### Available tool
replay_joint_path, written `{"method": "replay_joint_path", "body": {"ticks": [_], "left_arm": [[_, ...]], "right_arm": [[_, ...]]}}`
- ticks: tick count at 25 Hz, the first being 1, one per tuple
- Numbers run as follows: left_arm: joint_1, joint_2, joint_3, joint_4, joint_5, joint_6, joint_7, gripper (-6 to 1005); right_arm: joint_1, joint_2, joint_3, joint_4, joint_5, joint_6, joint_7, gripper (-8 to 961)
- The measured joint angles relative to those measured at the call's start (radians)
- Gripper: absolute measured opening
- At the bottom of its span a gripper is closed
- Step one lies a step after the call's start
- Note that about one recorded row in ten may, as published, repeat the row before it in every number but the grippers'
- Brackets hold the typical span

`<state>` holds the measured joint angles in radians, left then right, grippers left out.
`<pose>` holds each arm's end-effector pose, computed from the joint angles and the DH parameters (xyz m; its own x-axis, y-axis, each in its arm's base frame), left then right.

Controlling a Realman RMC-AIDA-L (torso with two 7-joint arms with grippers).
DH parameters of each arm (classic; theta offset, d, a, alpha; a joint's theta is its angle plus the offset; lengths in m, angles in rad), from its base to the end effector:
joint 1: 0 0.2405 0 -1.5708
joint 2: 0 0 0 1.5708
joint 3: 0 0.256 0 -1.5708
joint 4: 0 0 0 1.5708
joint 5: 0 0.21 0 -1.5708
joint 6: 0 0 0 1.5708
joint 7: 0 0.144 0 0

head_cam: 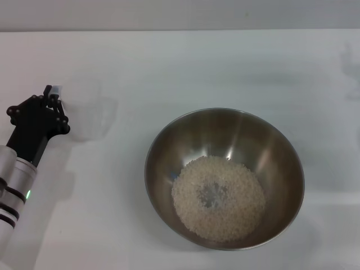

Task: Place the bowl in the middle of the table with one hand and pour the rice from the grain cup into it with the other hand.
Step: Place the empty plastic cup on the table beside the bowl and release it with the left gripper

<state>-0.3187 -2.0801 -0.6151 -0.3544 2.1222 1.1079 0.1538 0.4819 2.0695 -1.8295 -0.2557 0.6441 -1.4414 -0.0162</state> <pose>-0.3188 0.2959 -0.0561 0.8064 0.0078 0.5914 0.5808 -0.1988 -0.7894 0.2802 0.3549 0.0611 0.6712 0.4868 -0.5590 -0.6635 0.0582 -0.7459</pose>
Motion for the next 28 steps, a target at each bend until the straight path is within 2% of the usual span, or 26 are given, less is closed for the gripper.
{"method": "replay_joint_path", "body": {"ticks": [22,28], "left_arm": [[0.002,0.0,0.005,0.001,-0.001,-0.068,-0.044,90],[0.02,0.002,0.008,0.0,0.007,-0.063,-0.06,127]], "right_arm": [[-0.002,0.0,0.014,0.009,-0.005,0.0,0.001,547],[-0.001,0.0,0.014,0.009,-0.007,0.003,0.001,547]]}}
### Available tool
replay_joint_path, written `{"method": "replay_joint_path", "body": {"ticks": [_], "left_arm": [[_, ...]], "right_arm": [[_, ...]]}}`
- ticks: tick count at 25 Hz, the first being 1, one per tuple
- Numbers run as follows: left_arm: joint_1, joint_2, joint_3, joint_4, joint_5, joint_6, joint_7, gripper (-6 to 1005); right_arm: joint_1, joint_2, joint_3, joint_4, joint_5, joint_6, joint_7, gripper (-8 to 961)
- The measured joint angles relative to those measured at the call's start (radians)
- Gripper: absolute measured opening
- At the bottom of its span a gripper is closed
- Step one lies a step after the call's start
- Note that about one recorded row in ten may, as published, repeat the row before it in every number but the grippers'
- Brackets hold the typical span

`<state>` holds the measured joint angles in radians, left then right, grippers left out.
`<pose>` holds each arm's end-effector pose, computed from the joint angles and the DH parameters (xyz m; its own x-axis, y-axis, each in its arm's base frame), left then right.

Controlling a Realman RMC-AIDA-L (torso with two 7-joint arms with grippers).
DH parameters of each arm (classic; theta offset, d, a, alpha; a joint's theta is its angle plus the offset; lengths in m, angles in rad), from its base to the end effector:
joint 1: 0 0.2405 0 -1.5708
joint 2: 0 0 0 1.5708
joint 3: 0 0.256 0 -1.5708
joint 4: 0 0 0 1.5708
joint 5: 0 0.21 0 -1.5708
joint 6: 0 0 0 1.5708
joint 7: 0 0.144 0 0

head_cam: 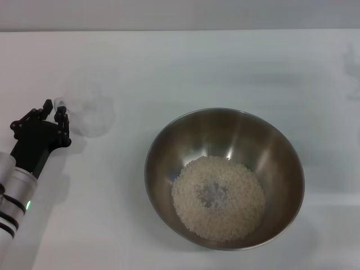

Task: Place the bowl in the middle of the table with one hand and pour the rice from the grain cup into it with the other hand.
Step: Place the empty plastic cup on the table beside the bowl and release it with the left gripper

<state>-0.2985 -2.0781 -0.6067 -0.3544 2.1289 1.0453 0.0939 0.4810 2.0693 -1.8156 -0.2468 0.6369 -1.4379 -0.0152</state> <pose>-0.3306 0.2879 -0.0634 0.7789 0.0960 0.6197 0.6248 -0.2044 -0.7536 0.2836 0.3542 0.0620 0.6786 0.4783 -0.5574 -0.6614 0.0681 -0.7469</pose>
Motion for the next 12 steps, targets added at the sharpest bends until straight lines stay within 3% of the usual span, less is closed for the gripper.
{"method": "replay_joint_path", "body": {"ticks": [3,5,12], "left_arm": [[0.015,0.002,0.002,-0.005,0.001,0.011,0.0,155],[0.029,0.002,0.012,-0.006,0.002,0.03,0.0,296],[0.078,0.006,0.063,0.002,0.002,0.094,-0.022,309]], "right_arm": [[0.001,0.0,0.0,0.0,0.0,0.0,0.0,547],[0.001,0.0,0.0,0.0,0.0,0.0,0.0,548],[0.001,-0.003,0.0,0.0,0.0,-0.001,0.0,548]]}}
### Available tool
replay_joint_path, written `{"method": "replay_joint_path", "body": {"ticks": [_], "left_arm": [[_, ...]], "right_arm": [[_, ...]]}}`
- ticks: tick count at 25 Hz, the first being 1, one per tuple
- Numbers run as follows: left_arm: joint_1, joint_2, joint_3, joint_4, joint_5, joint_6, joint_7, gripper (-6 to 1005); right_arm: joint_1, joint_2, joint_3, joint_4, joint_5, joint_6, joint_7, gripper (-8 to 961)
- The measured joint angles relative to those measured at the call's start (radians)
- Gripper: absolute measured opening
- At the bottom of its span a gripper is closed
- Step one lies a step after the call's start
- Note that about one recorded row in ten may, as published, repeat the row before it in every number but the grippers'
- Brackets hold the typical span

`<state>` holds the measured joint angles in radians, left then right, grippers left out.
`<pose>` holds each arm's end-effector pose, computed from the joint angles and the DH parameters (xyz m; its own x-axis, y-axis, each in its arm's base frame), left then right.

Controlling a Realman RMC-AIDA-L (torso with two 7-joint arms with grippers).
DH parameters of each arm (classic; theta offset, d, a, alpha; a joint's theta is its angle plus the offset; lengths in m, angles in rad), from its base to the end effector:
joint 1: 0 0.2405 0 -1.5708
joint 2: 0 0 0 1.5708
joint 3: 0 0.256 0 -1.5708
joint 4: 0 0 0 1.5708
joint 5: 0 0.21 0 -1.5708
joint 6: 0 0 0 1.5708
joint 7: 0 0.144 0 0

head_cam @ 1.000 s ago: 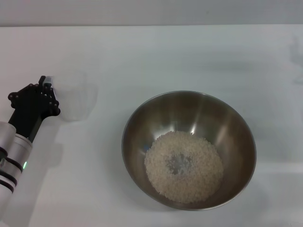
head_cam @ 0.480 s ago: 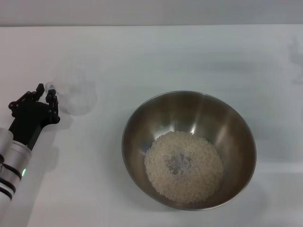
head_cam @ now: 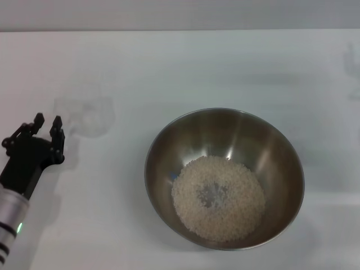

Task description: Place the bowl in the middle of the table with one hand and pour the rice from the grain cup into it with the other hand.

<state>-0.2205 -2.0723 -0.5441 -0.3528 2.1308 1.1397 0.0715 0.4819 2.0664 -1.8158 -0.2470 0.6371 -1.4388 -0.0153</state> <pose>-0.3400 0.2575 -0.0616 0.7684 0.0784 0.6351 0.6359 -0.2046 -0.7441 0.2836 0.3547 0.0633 0.6793 0.4806 -0.5547 -0.6596 0.0684 -0.7485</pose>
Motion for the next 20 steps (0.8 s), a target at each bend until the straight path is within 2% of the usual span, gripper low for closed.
{"method": "replay_joint_path", "body": {"ticks": [4,7,9,10,15,18,19,20], "left_arm": [[0.062,0.002,0.015,0.003,0.0,0.081,-0.013,316],[0.111,0.002,0.023,0.004,0.0,0.21,-0.047,322],[0.121,0.002,0.037,0.005,0.0,0.299,-0.073,326],[0.119,0.001,0.048,0.006,0.0,0.364,-0.086,351],[0.091,-0.003,0.05,-0.001,0.0,0.435,-0.088,473],[0.091,-0.003,0.05,-0.001,0.0,0.435,-0.088,473],[0.034,-0.004,0.047,0.001,-0.005,0.445,-0.087,473],[0.034,-0.004,0.047,0.001,-0.005,0.445,-0.087,473]], "right_arm": [[0.0,0.0,0.0,0.002,0.0,0.007,0.0,548],[-0.001,0.003,-0.004,0.01,-0.001,0.008,0.0,548],[-0.002,0.006,-0.009,0.023,-0.001,0.01,0.008,547],[-0.002,0.008,-0.013,0.029,-0.001,0.016,0.015,547],[-0.002,0.011,-0.043,0.038,-0.002,0.07,0.055,548],[-0.002,0.012,-0.066,0.04,-0.003,0.087,0.075,547],[-0.003,0.013,-0.076,0.041,-0.003,0.089,0.076,546],[-0.004,0.014,-0.09,0.041,-0.004,0.092,0.076,546]]}}
